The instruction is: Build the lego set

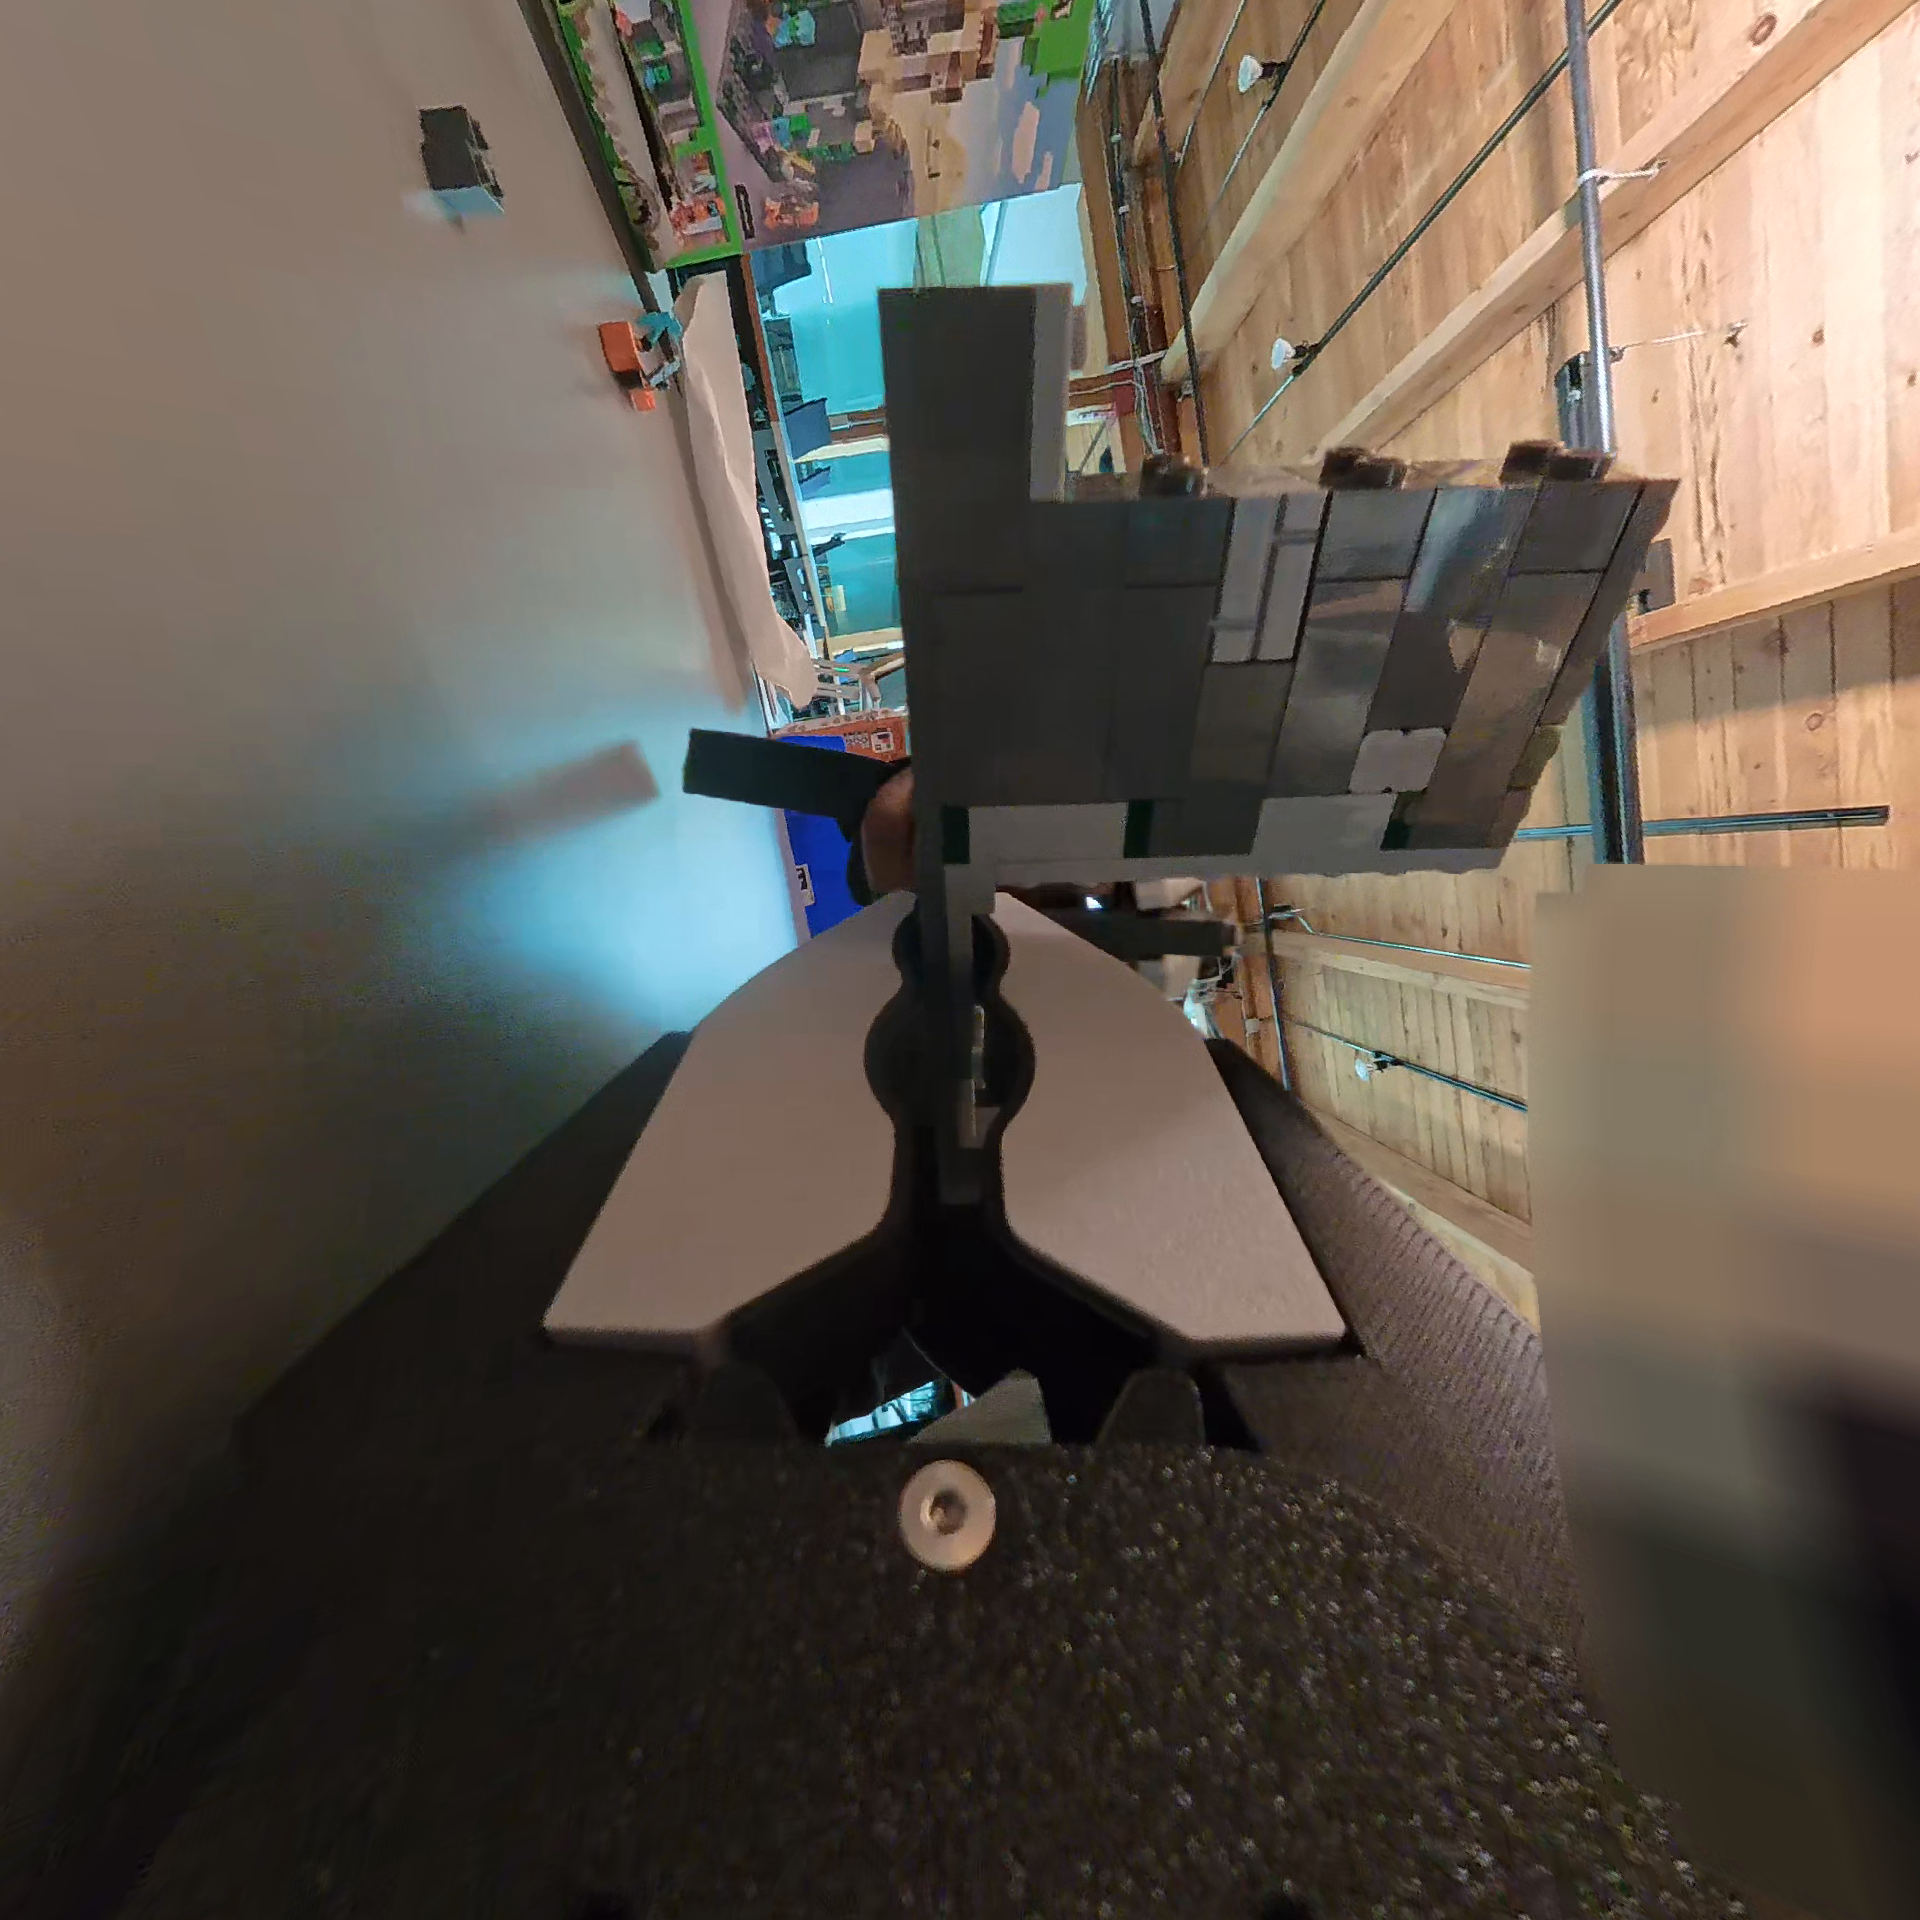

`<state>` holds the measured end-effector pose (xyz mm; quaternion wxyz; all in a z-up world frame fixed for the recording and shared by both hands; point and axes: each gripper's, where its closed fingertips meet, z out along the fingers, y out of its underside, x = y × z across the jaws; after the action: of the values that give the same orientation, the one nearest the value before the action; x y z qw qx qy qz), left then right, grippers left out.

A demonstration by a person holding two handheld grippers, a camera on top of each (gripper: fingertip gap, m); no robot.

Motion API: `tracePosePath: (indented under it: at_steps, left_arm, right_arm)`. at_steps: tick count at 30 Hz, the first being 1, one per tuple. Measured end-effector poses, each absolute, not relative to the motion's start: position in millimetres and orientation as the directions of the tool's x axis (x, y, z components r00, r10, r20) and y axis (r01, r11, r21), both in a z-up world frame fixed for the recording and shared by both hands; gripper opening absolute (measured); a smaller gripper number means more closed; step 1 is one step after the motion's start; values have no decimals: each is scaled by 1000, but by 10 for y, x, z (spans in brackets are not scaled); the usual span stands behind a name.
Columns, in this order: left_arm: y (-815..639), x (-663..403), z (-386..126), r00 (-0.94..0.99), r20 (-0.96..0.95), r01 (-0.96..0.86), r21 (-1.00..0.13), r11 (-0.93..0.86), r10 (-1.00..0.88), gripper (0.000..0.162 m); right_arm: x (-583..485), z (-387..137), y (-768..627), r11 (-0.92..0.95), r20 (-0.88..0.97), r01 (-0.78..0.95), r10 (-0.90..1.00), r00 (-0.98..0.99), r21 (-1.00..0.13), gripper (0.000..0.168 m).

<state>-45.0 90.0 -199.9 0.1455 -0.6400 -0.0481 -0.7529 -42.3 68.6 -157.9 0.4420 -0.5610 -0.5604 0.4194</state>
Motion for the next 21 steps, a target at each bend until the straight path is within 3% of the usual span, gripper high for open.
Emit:
tracePosePath:
  at_steps: [21]
  left_arm:
    - [924,-454,-2060,-139,982,280,-81,-957,-124,6]
  right_arm:
    - [0,-1717,771,23,53,282,994,100,-959,8]
